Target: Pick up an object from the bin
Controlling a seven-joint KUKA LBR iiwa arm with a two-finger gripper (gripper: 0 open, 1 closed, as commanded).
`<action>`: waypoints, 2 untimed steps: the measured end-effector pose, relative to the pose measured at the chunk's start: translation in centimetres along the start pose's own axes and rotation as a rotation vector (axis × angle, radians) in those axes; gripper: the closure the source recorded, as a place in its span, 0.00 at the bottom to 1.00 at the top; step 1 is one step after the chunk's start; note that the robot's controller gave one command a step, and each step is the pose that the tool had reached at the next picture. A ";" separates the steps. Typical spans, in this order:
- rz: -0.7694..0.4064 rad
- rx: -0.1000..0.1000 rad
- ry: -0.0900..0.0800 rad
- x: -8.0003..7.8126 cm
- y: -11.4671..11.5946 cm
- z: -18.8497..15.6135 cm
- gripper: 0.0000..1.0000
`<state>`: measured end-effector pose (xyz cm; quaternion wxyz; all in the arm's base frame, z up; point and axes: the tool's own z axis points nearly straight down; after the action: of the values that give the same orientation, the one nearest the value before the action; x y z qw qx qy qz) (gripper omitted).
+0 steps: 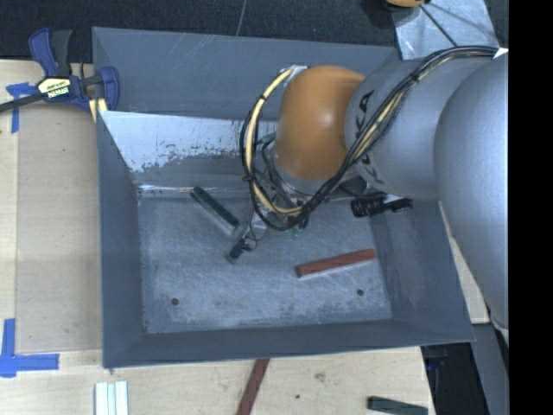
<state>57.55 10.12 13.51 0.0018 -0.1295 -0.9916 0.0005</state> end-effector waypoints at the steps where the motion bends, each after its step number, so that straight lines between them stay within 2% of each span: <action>1: -0.011 -0.001 -0.003 0.5 1.0 -6.3 1.00; 2: -0.018 -0.002 -0.004 -0.1 0.1 -12.3 1.00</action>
Offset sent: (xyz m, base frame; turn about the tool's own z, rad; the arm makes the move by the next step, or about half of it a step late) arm 0.0025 -0.0071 0.1431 -0.0186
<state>57.66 10.18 25.84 -0.0002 -0.1207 -0.9927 -0.0004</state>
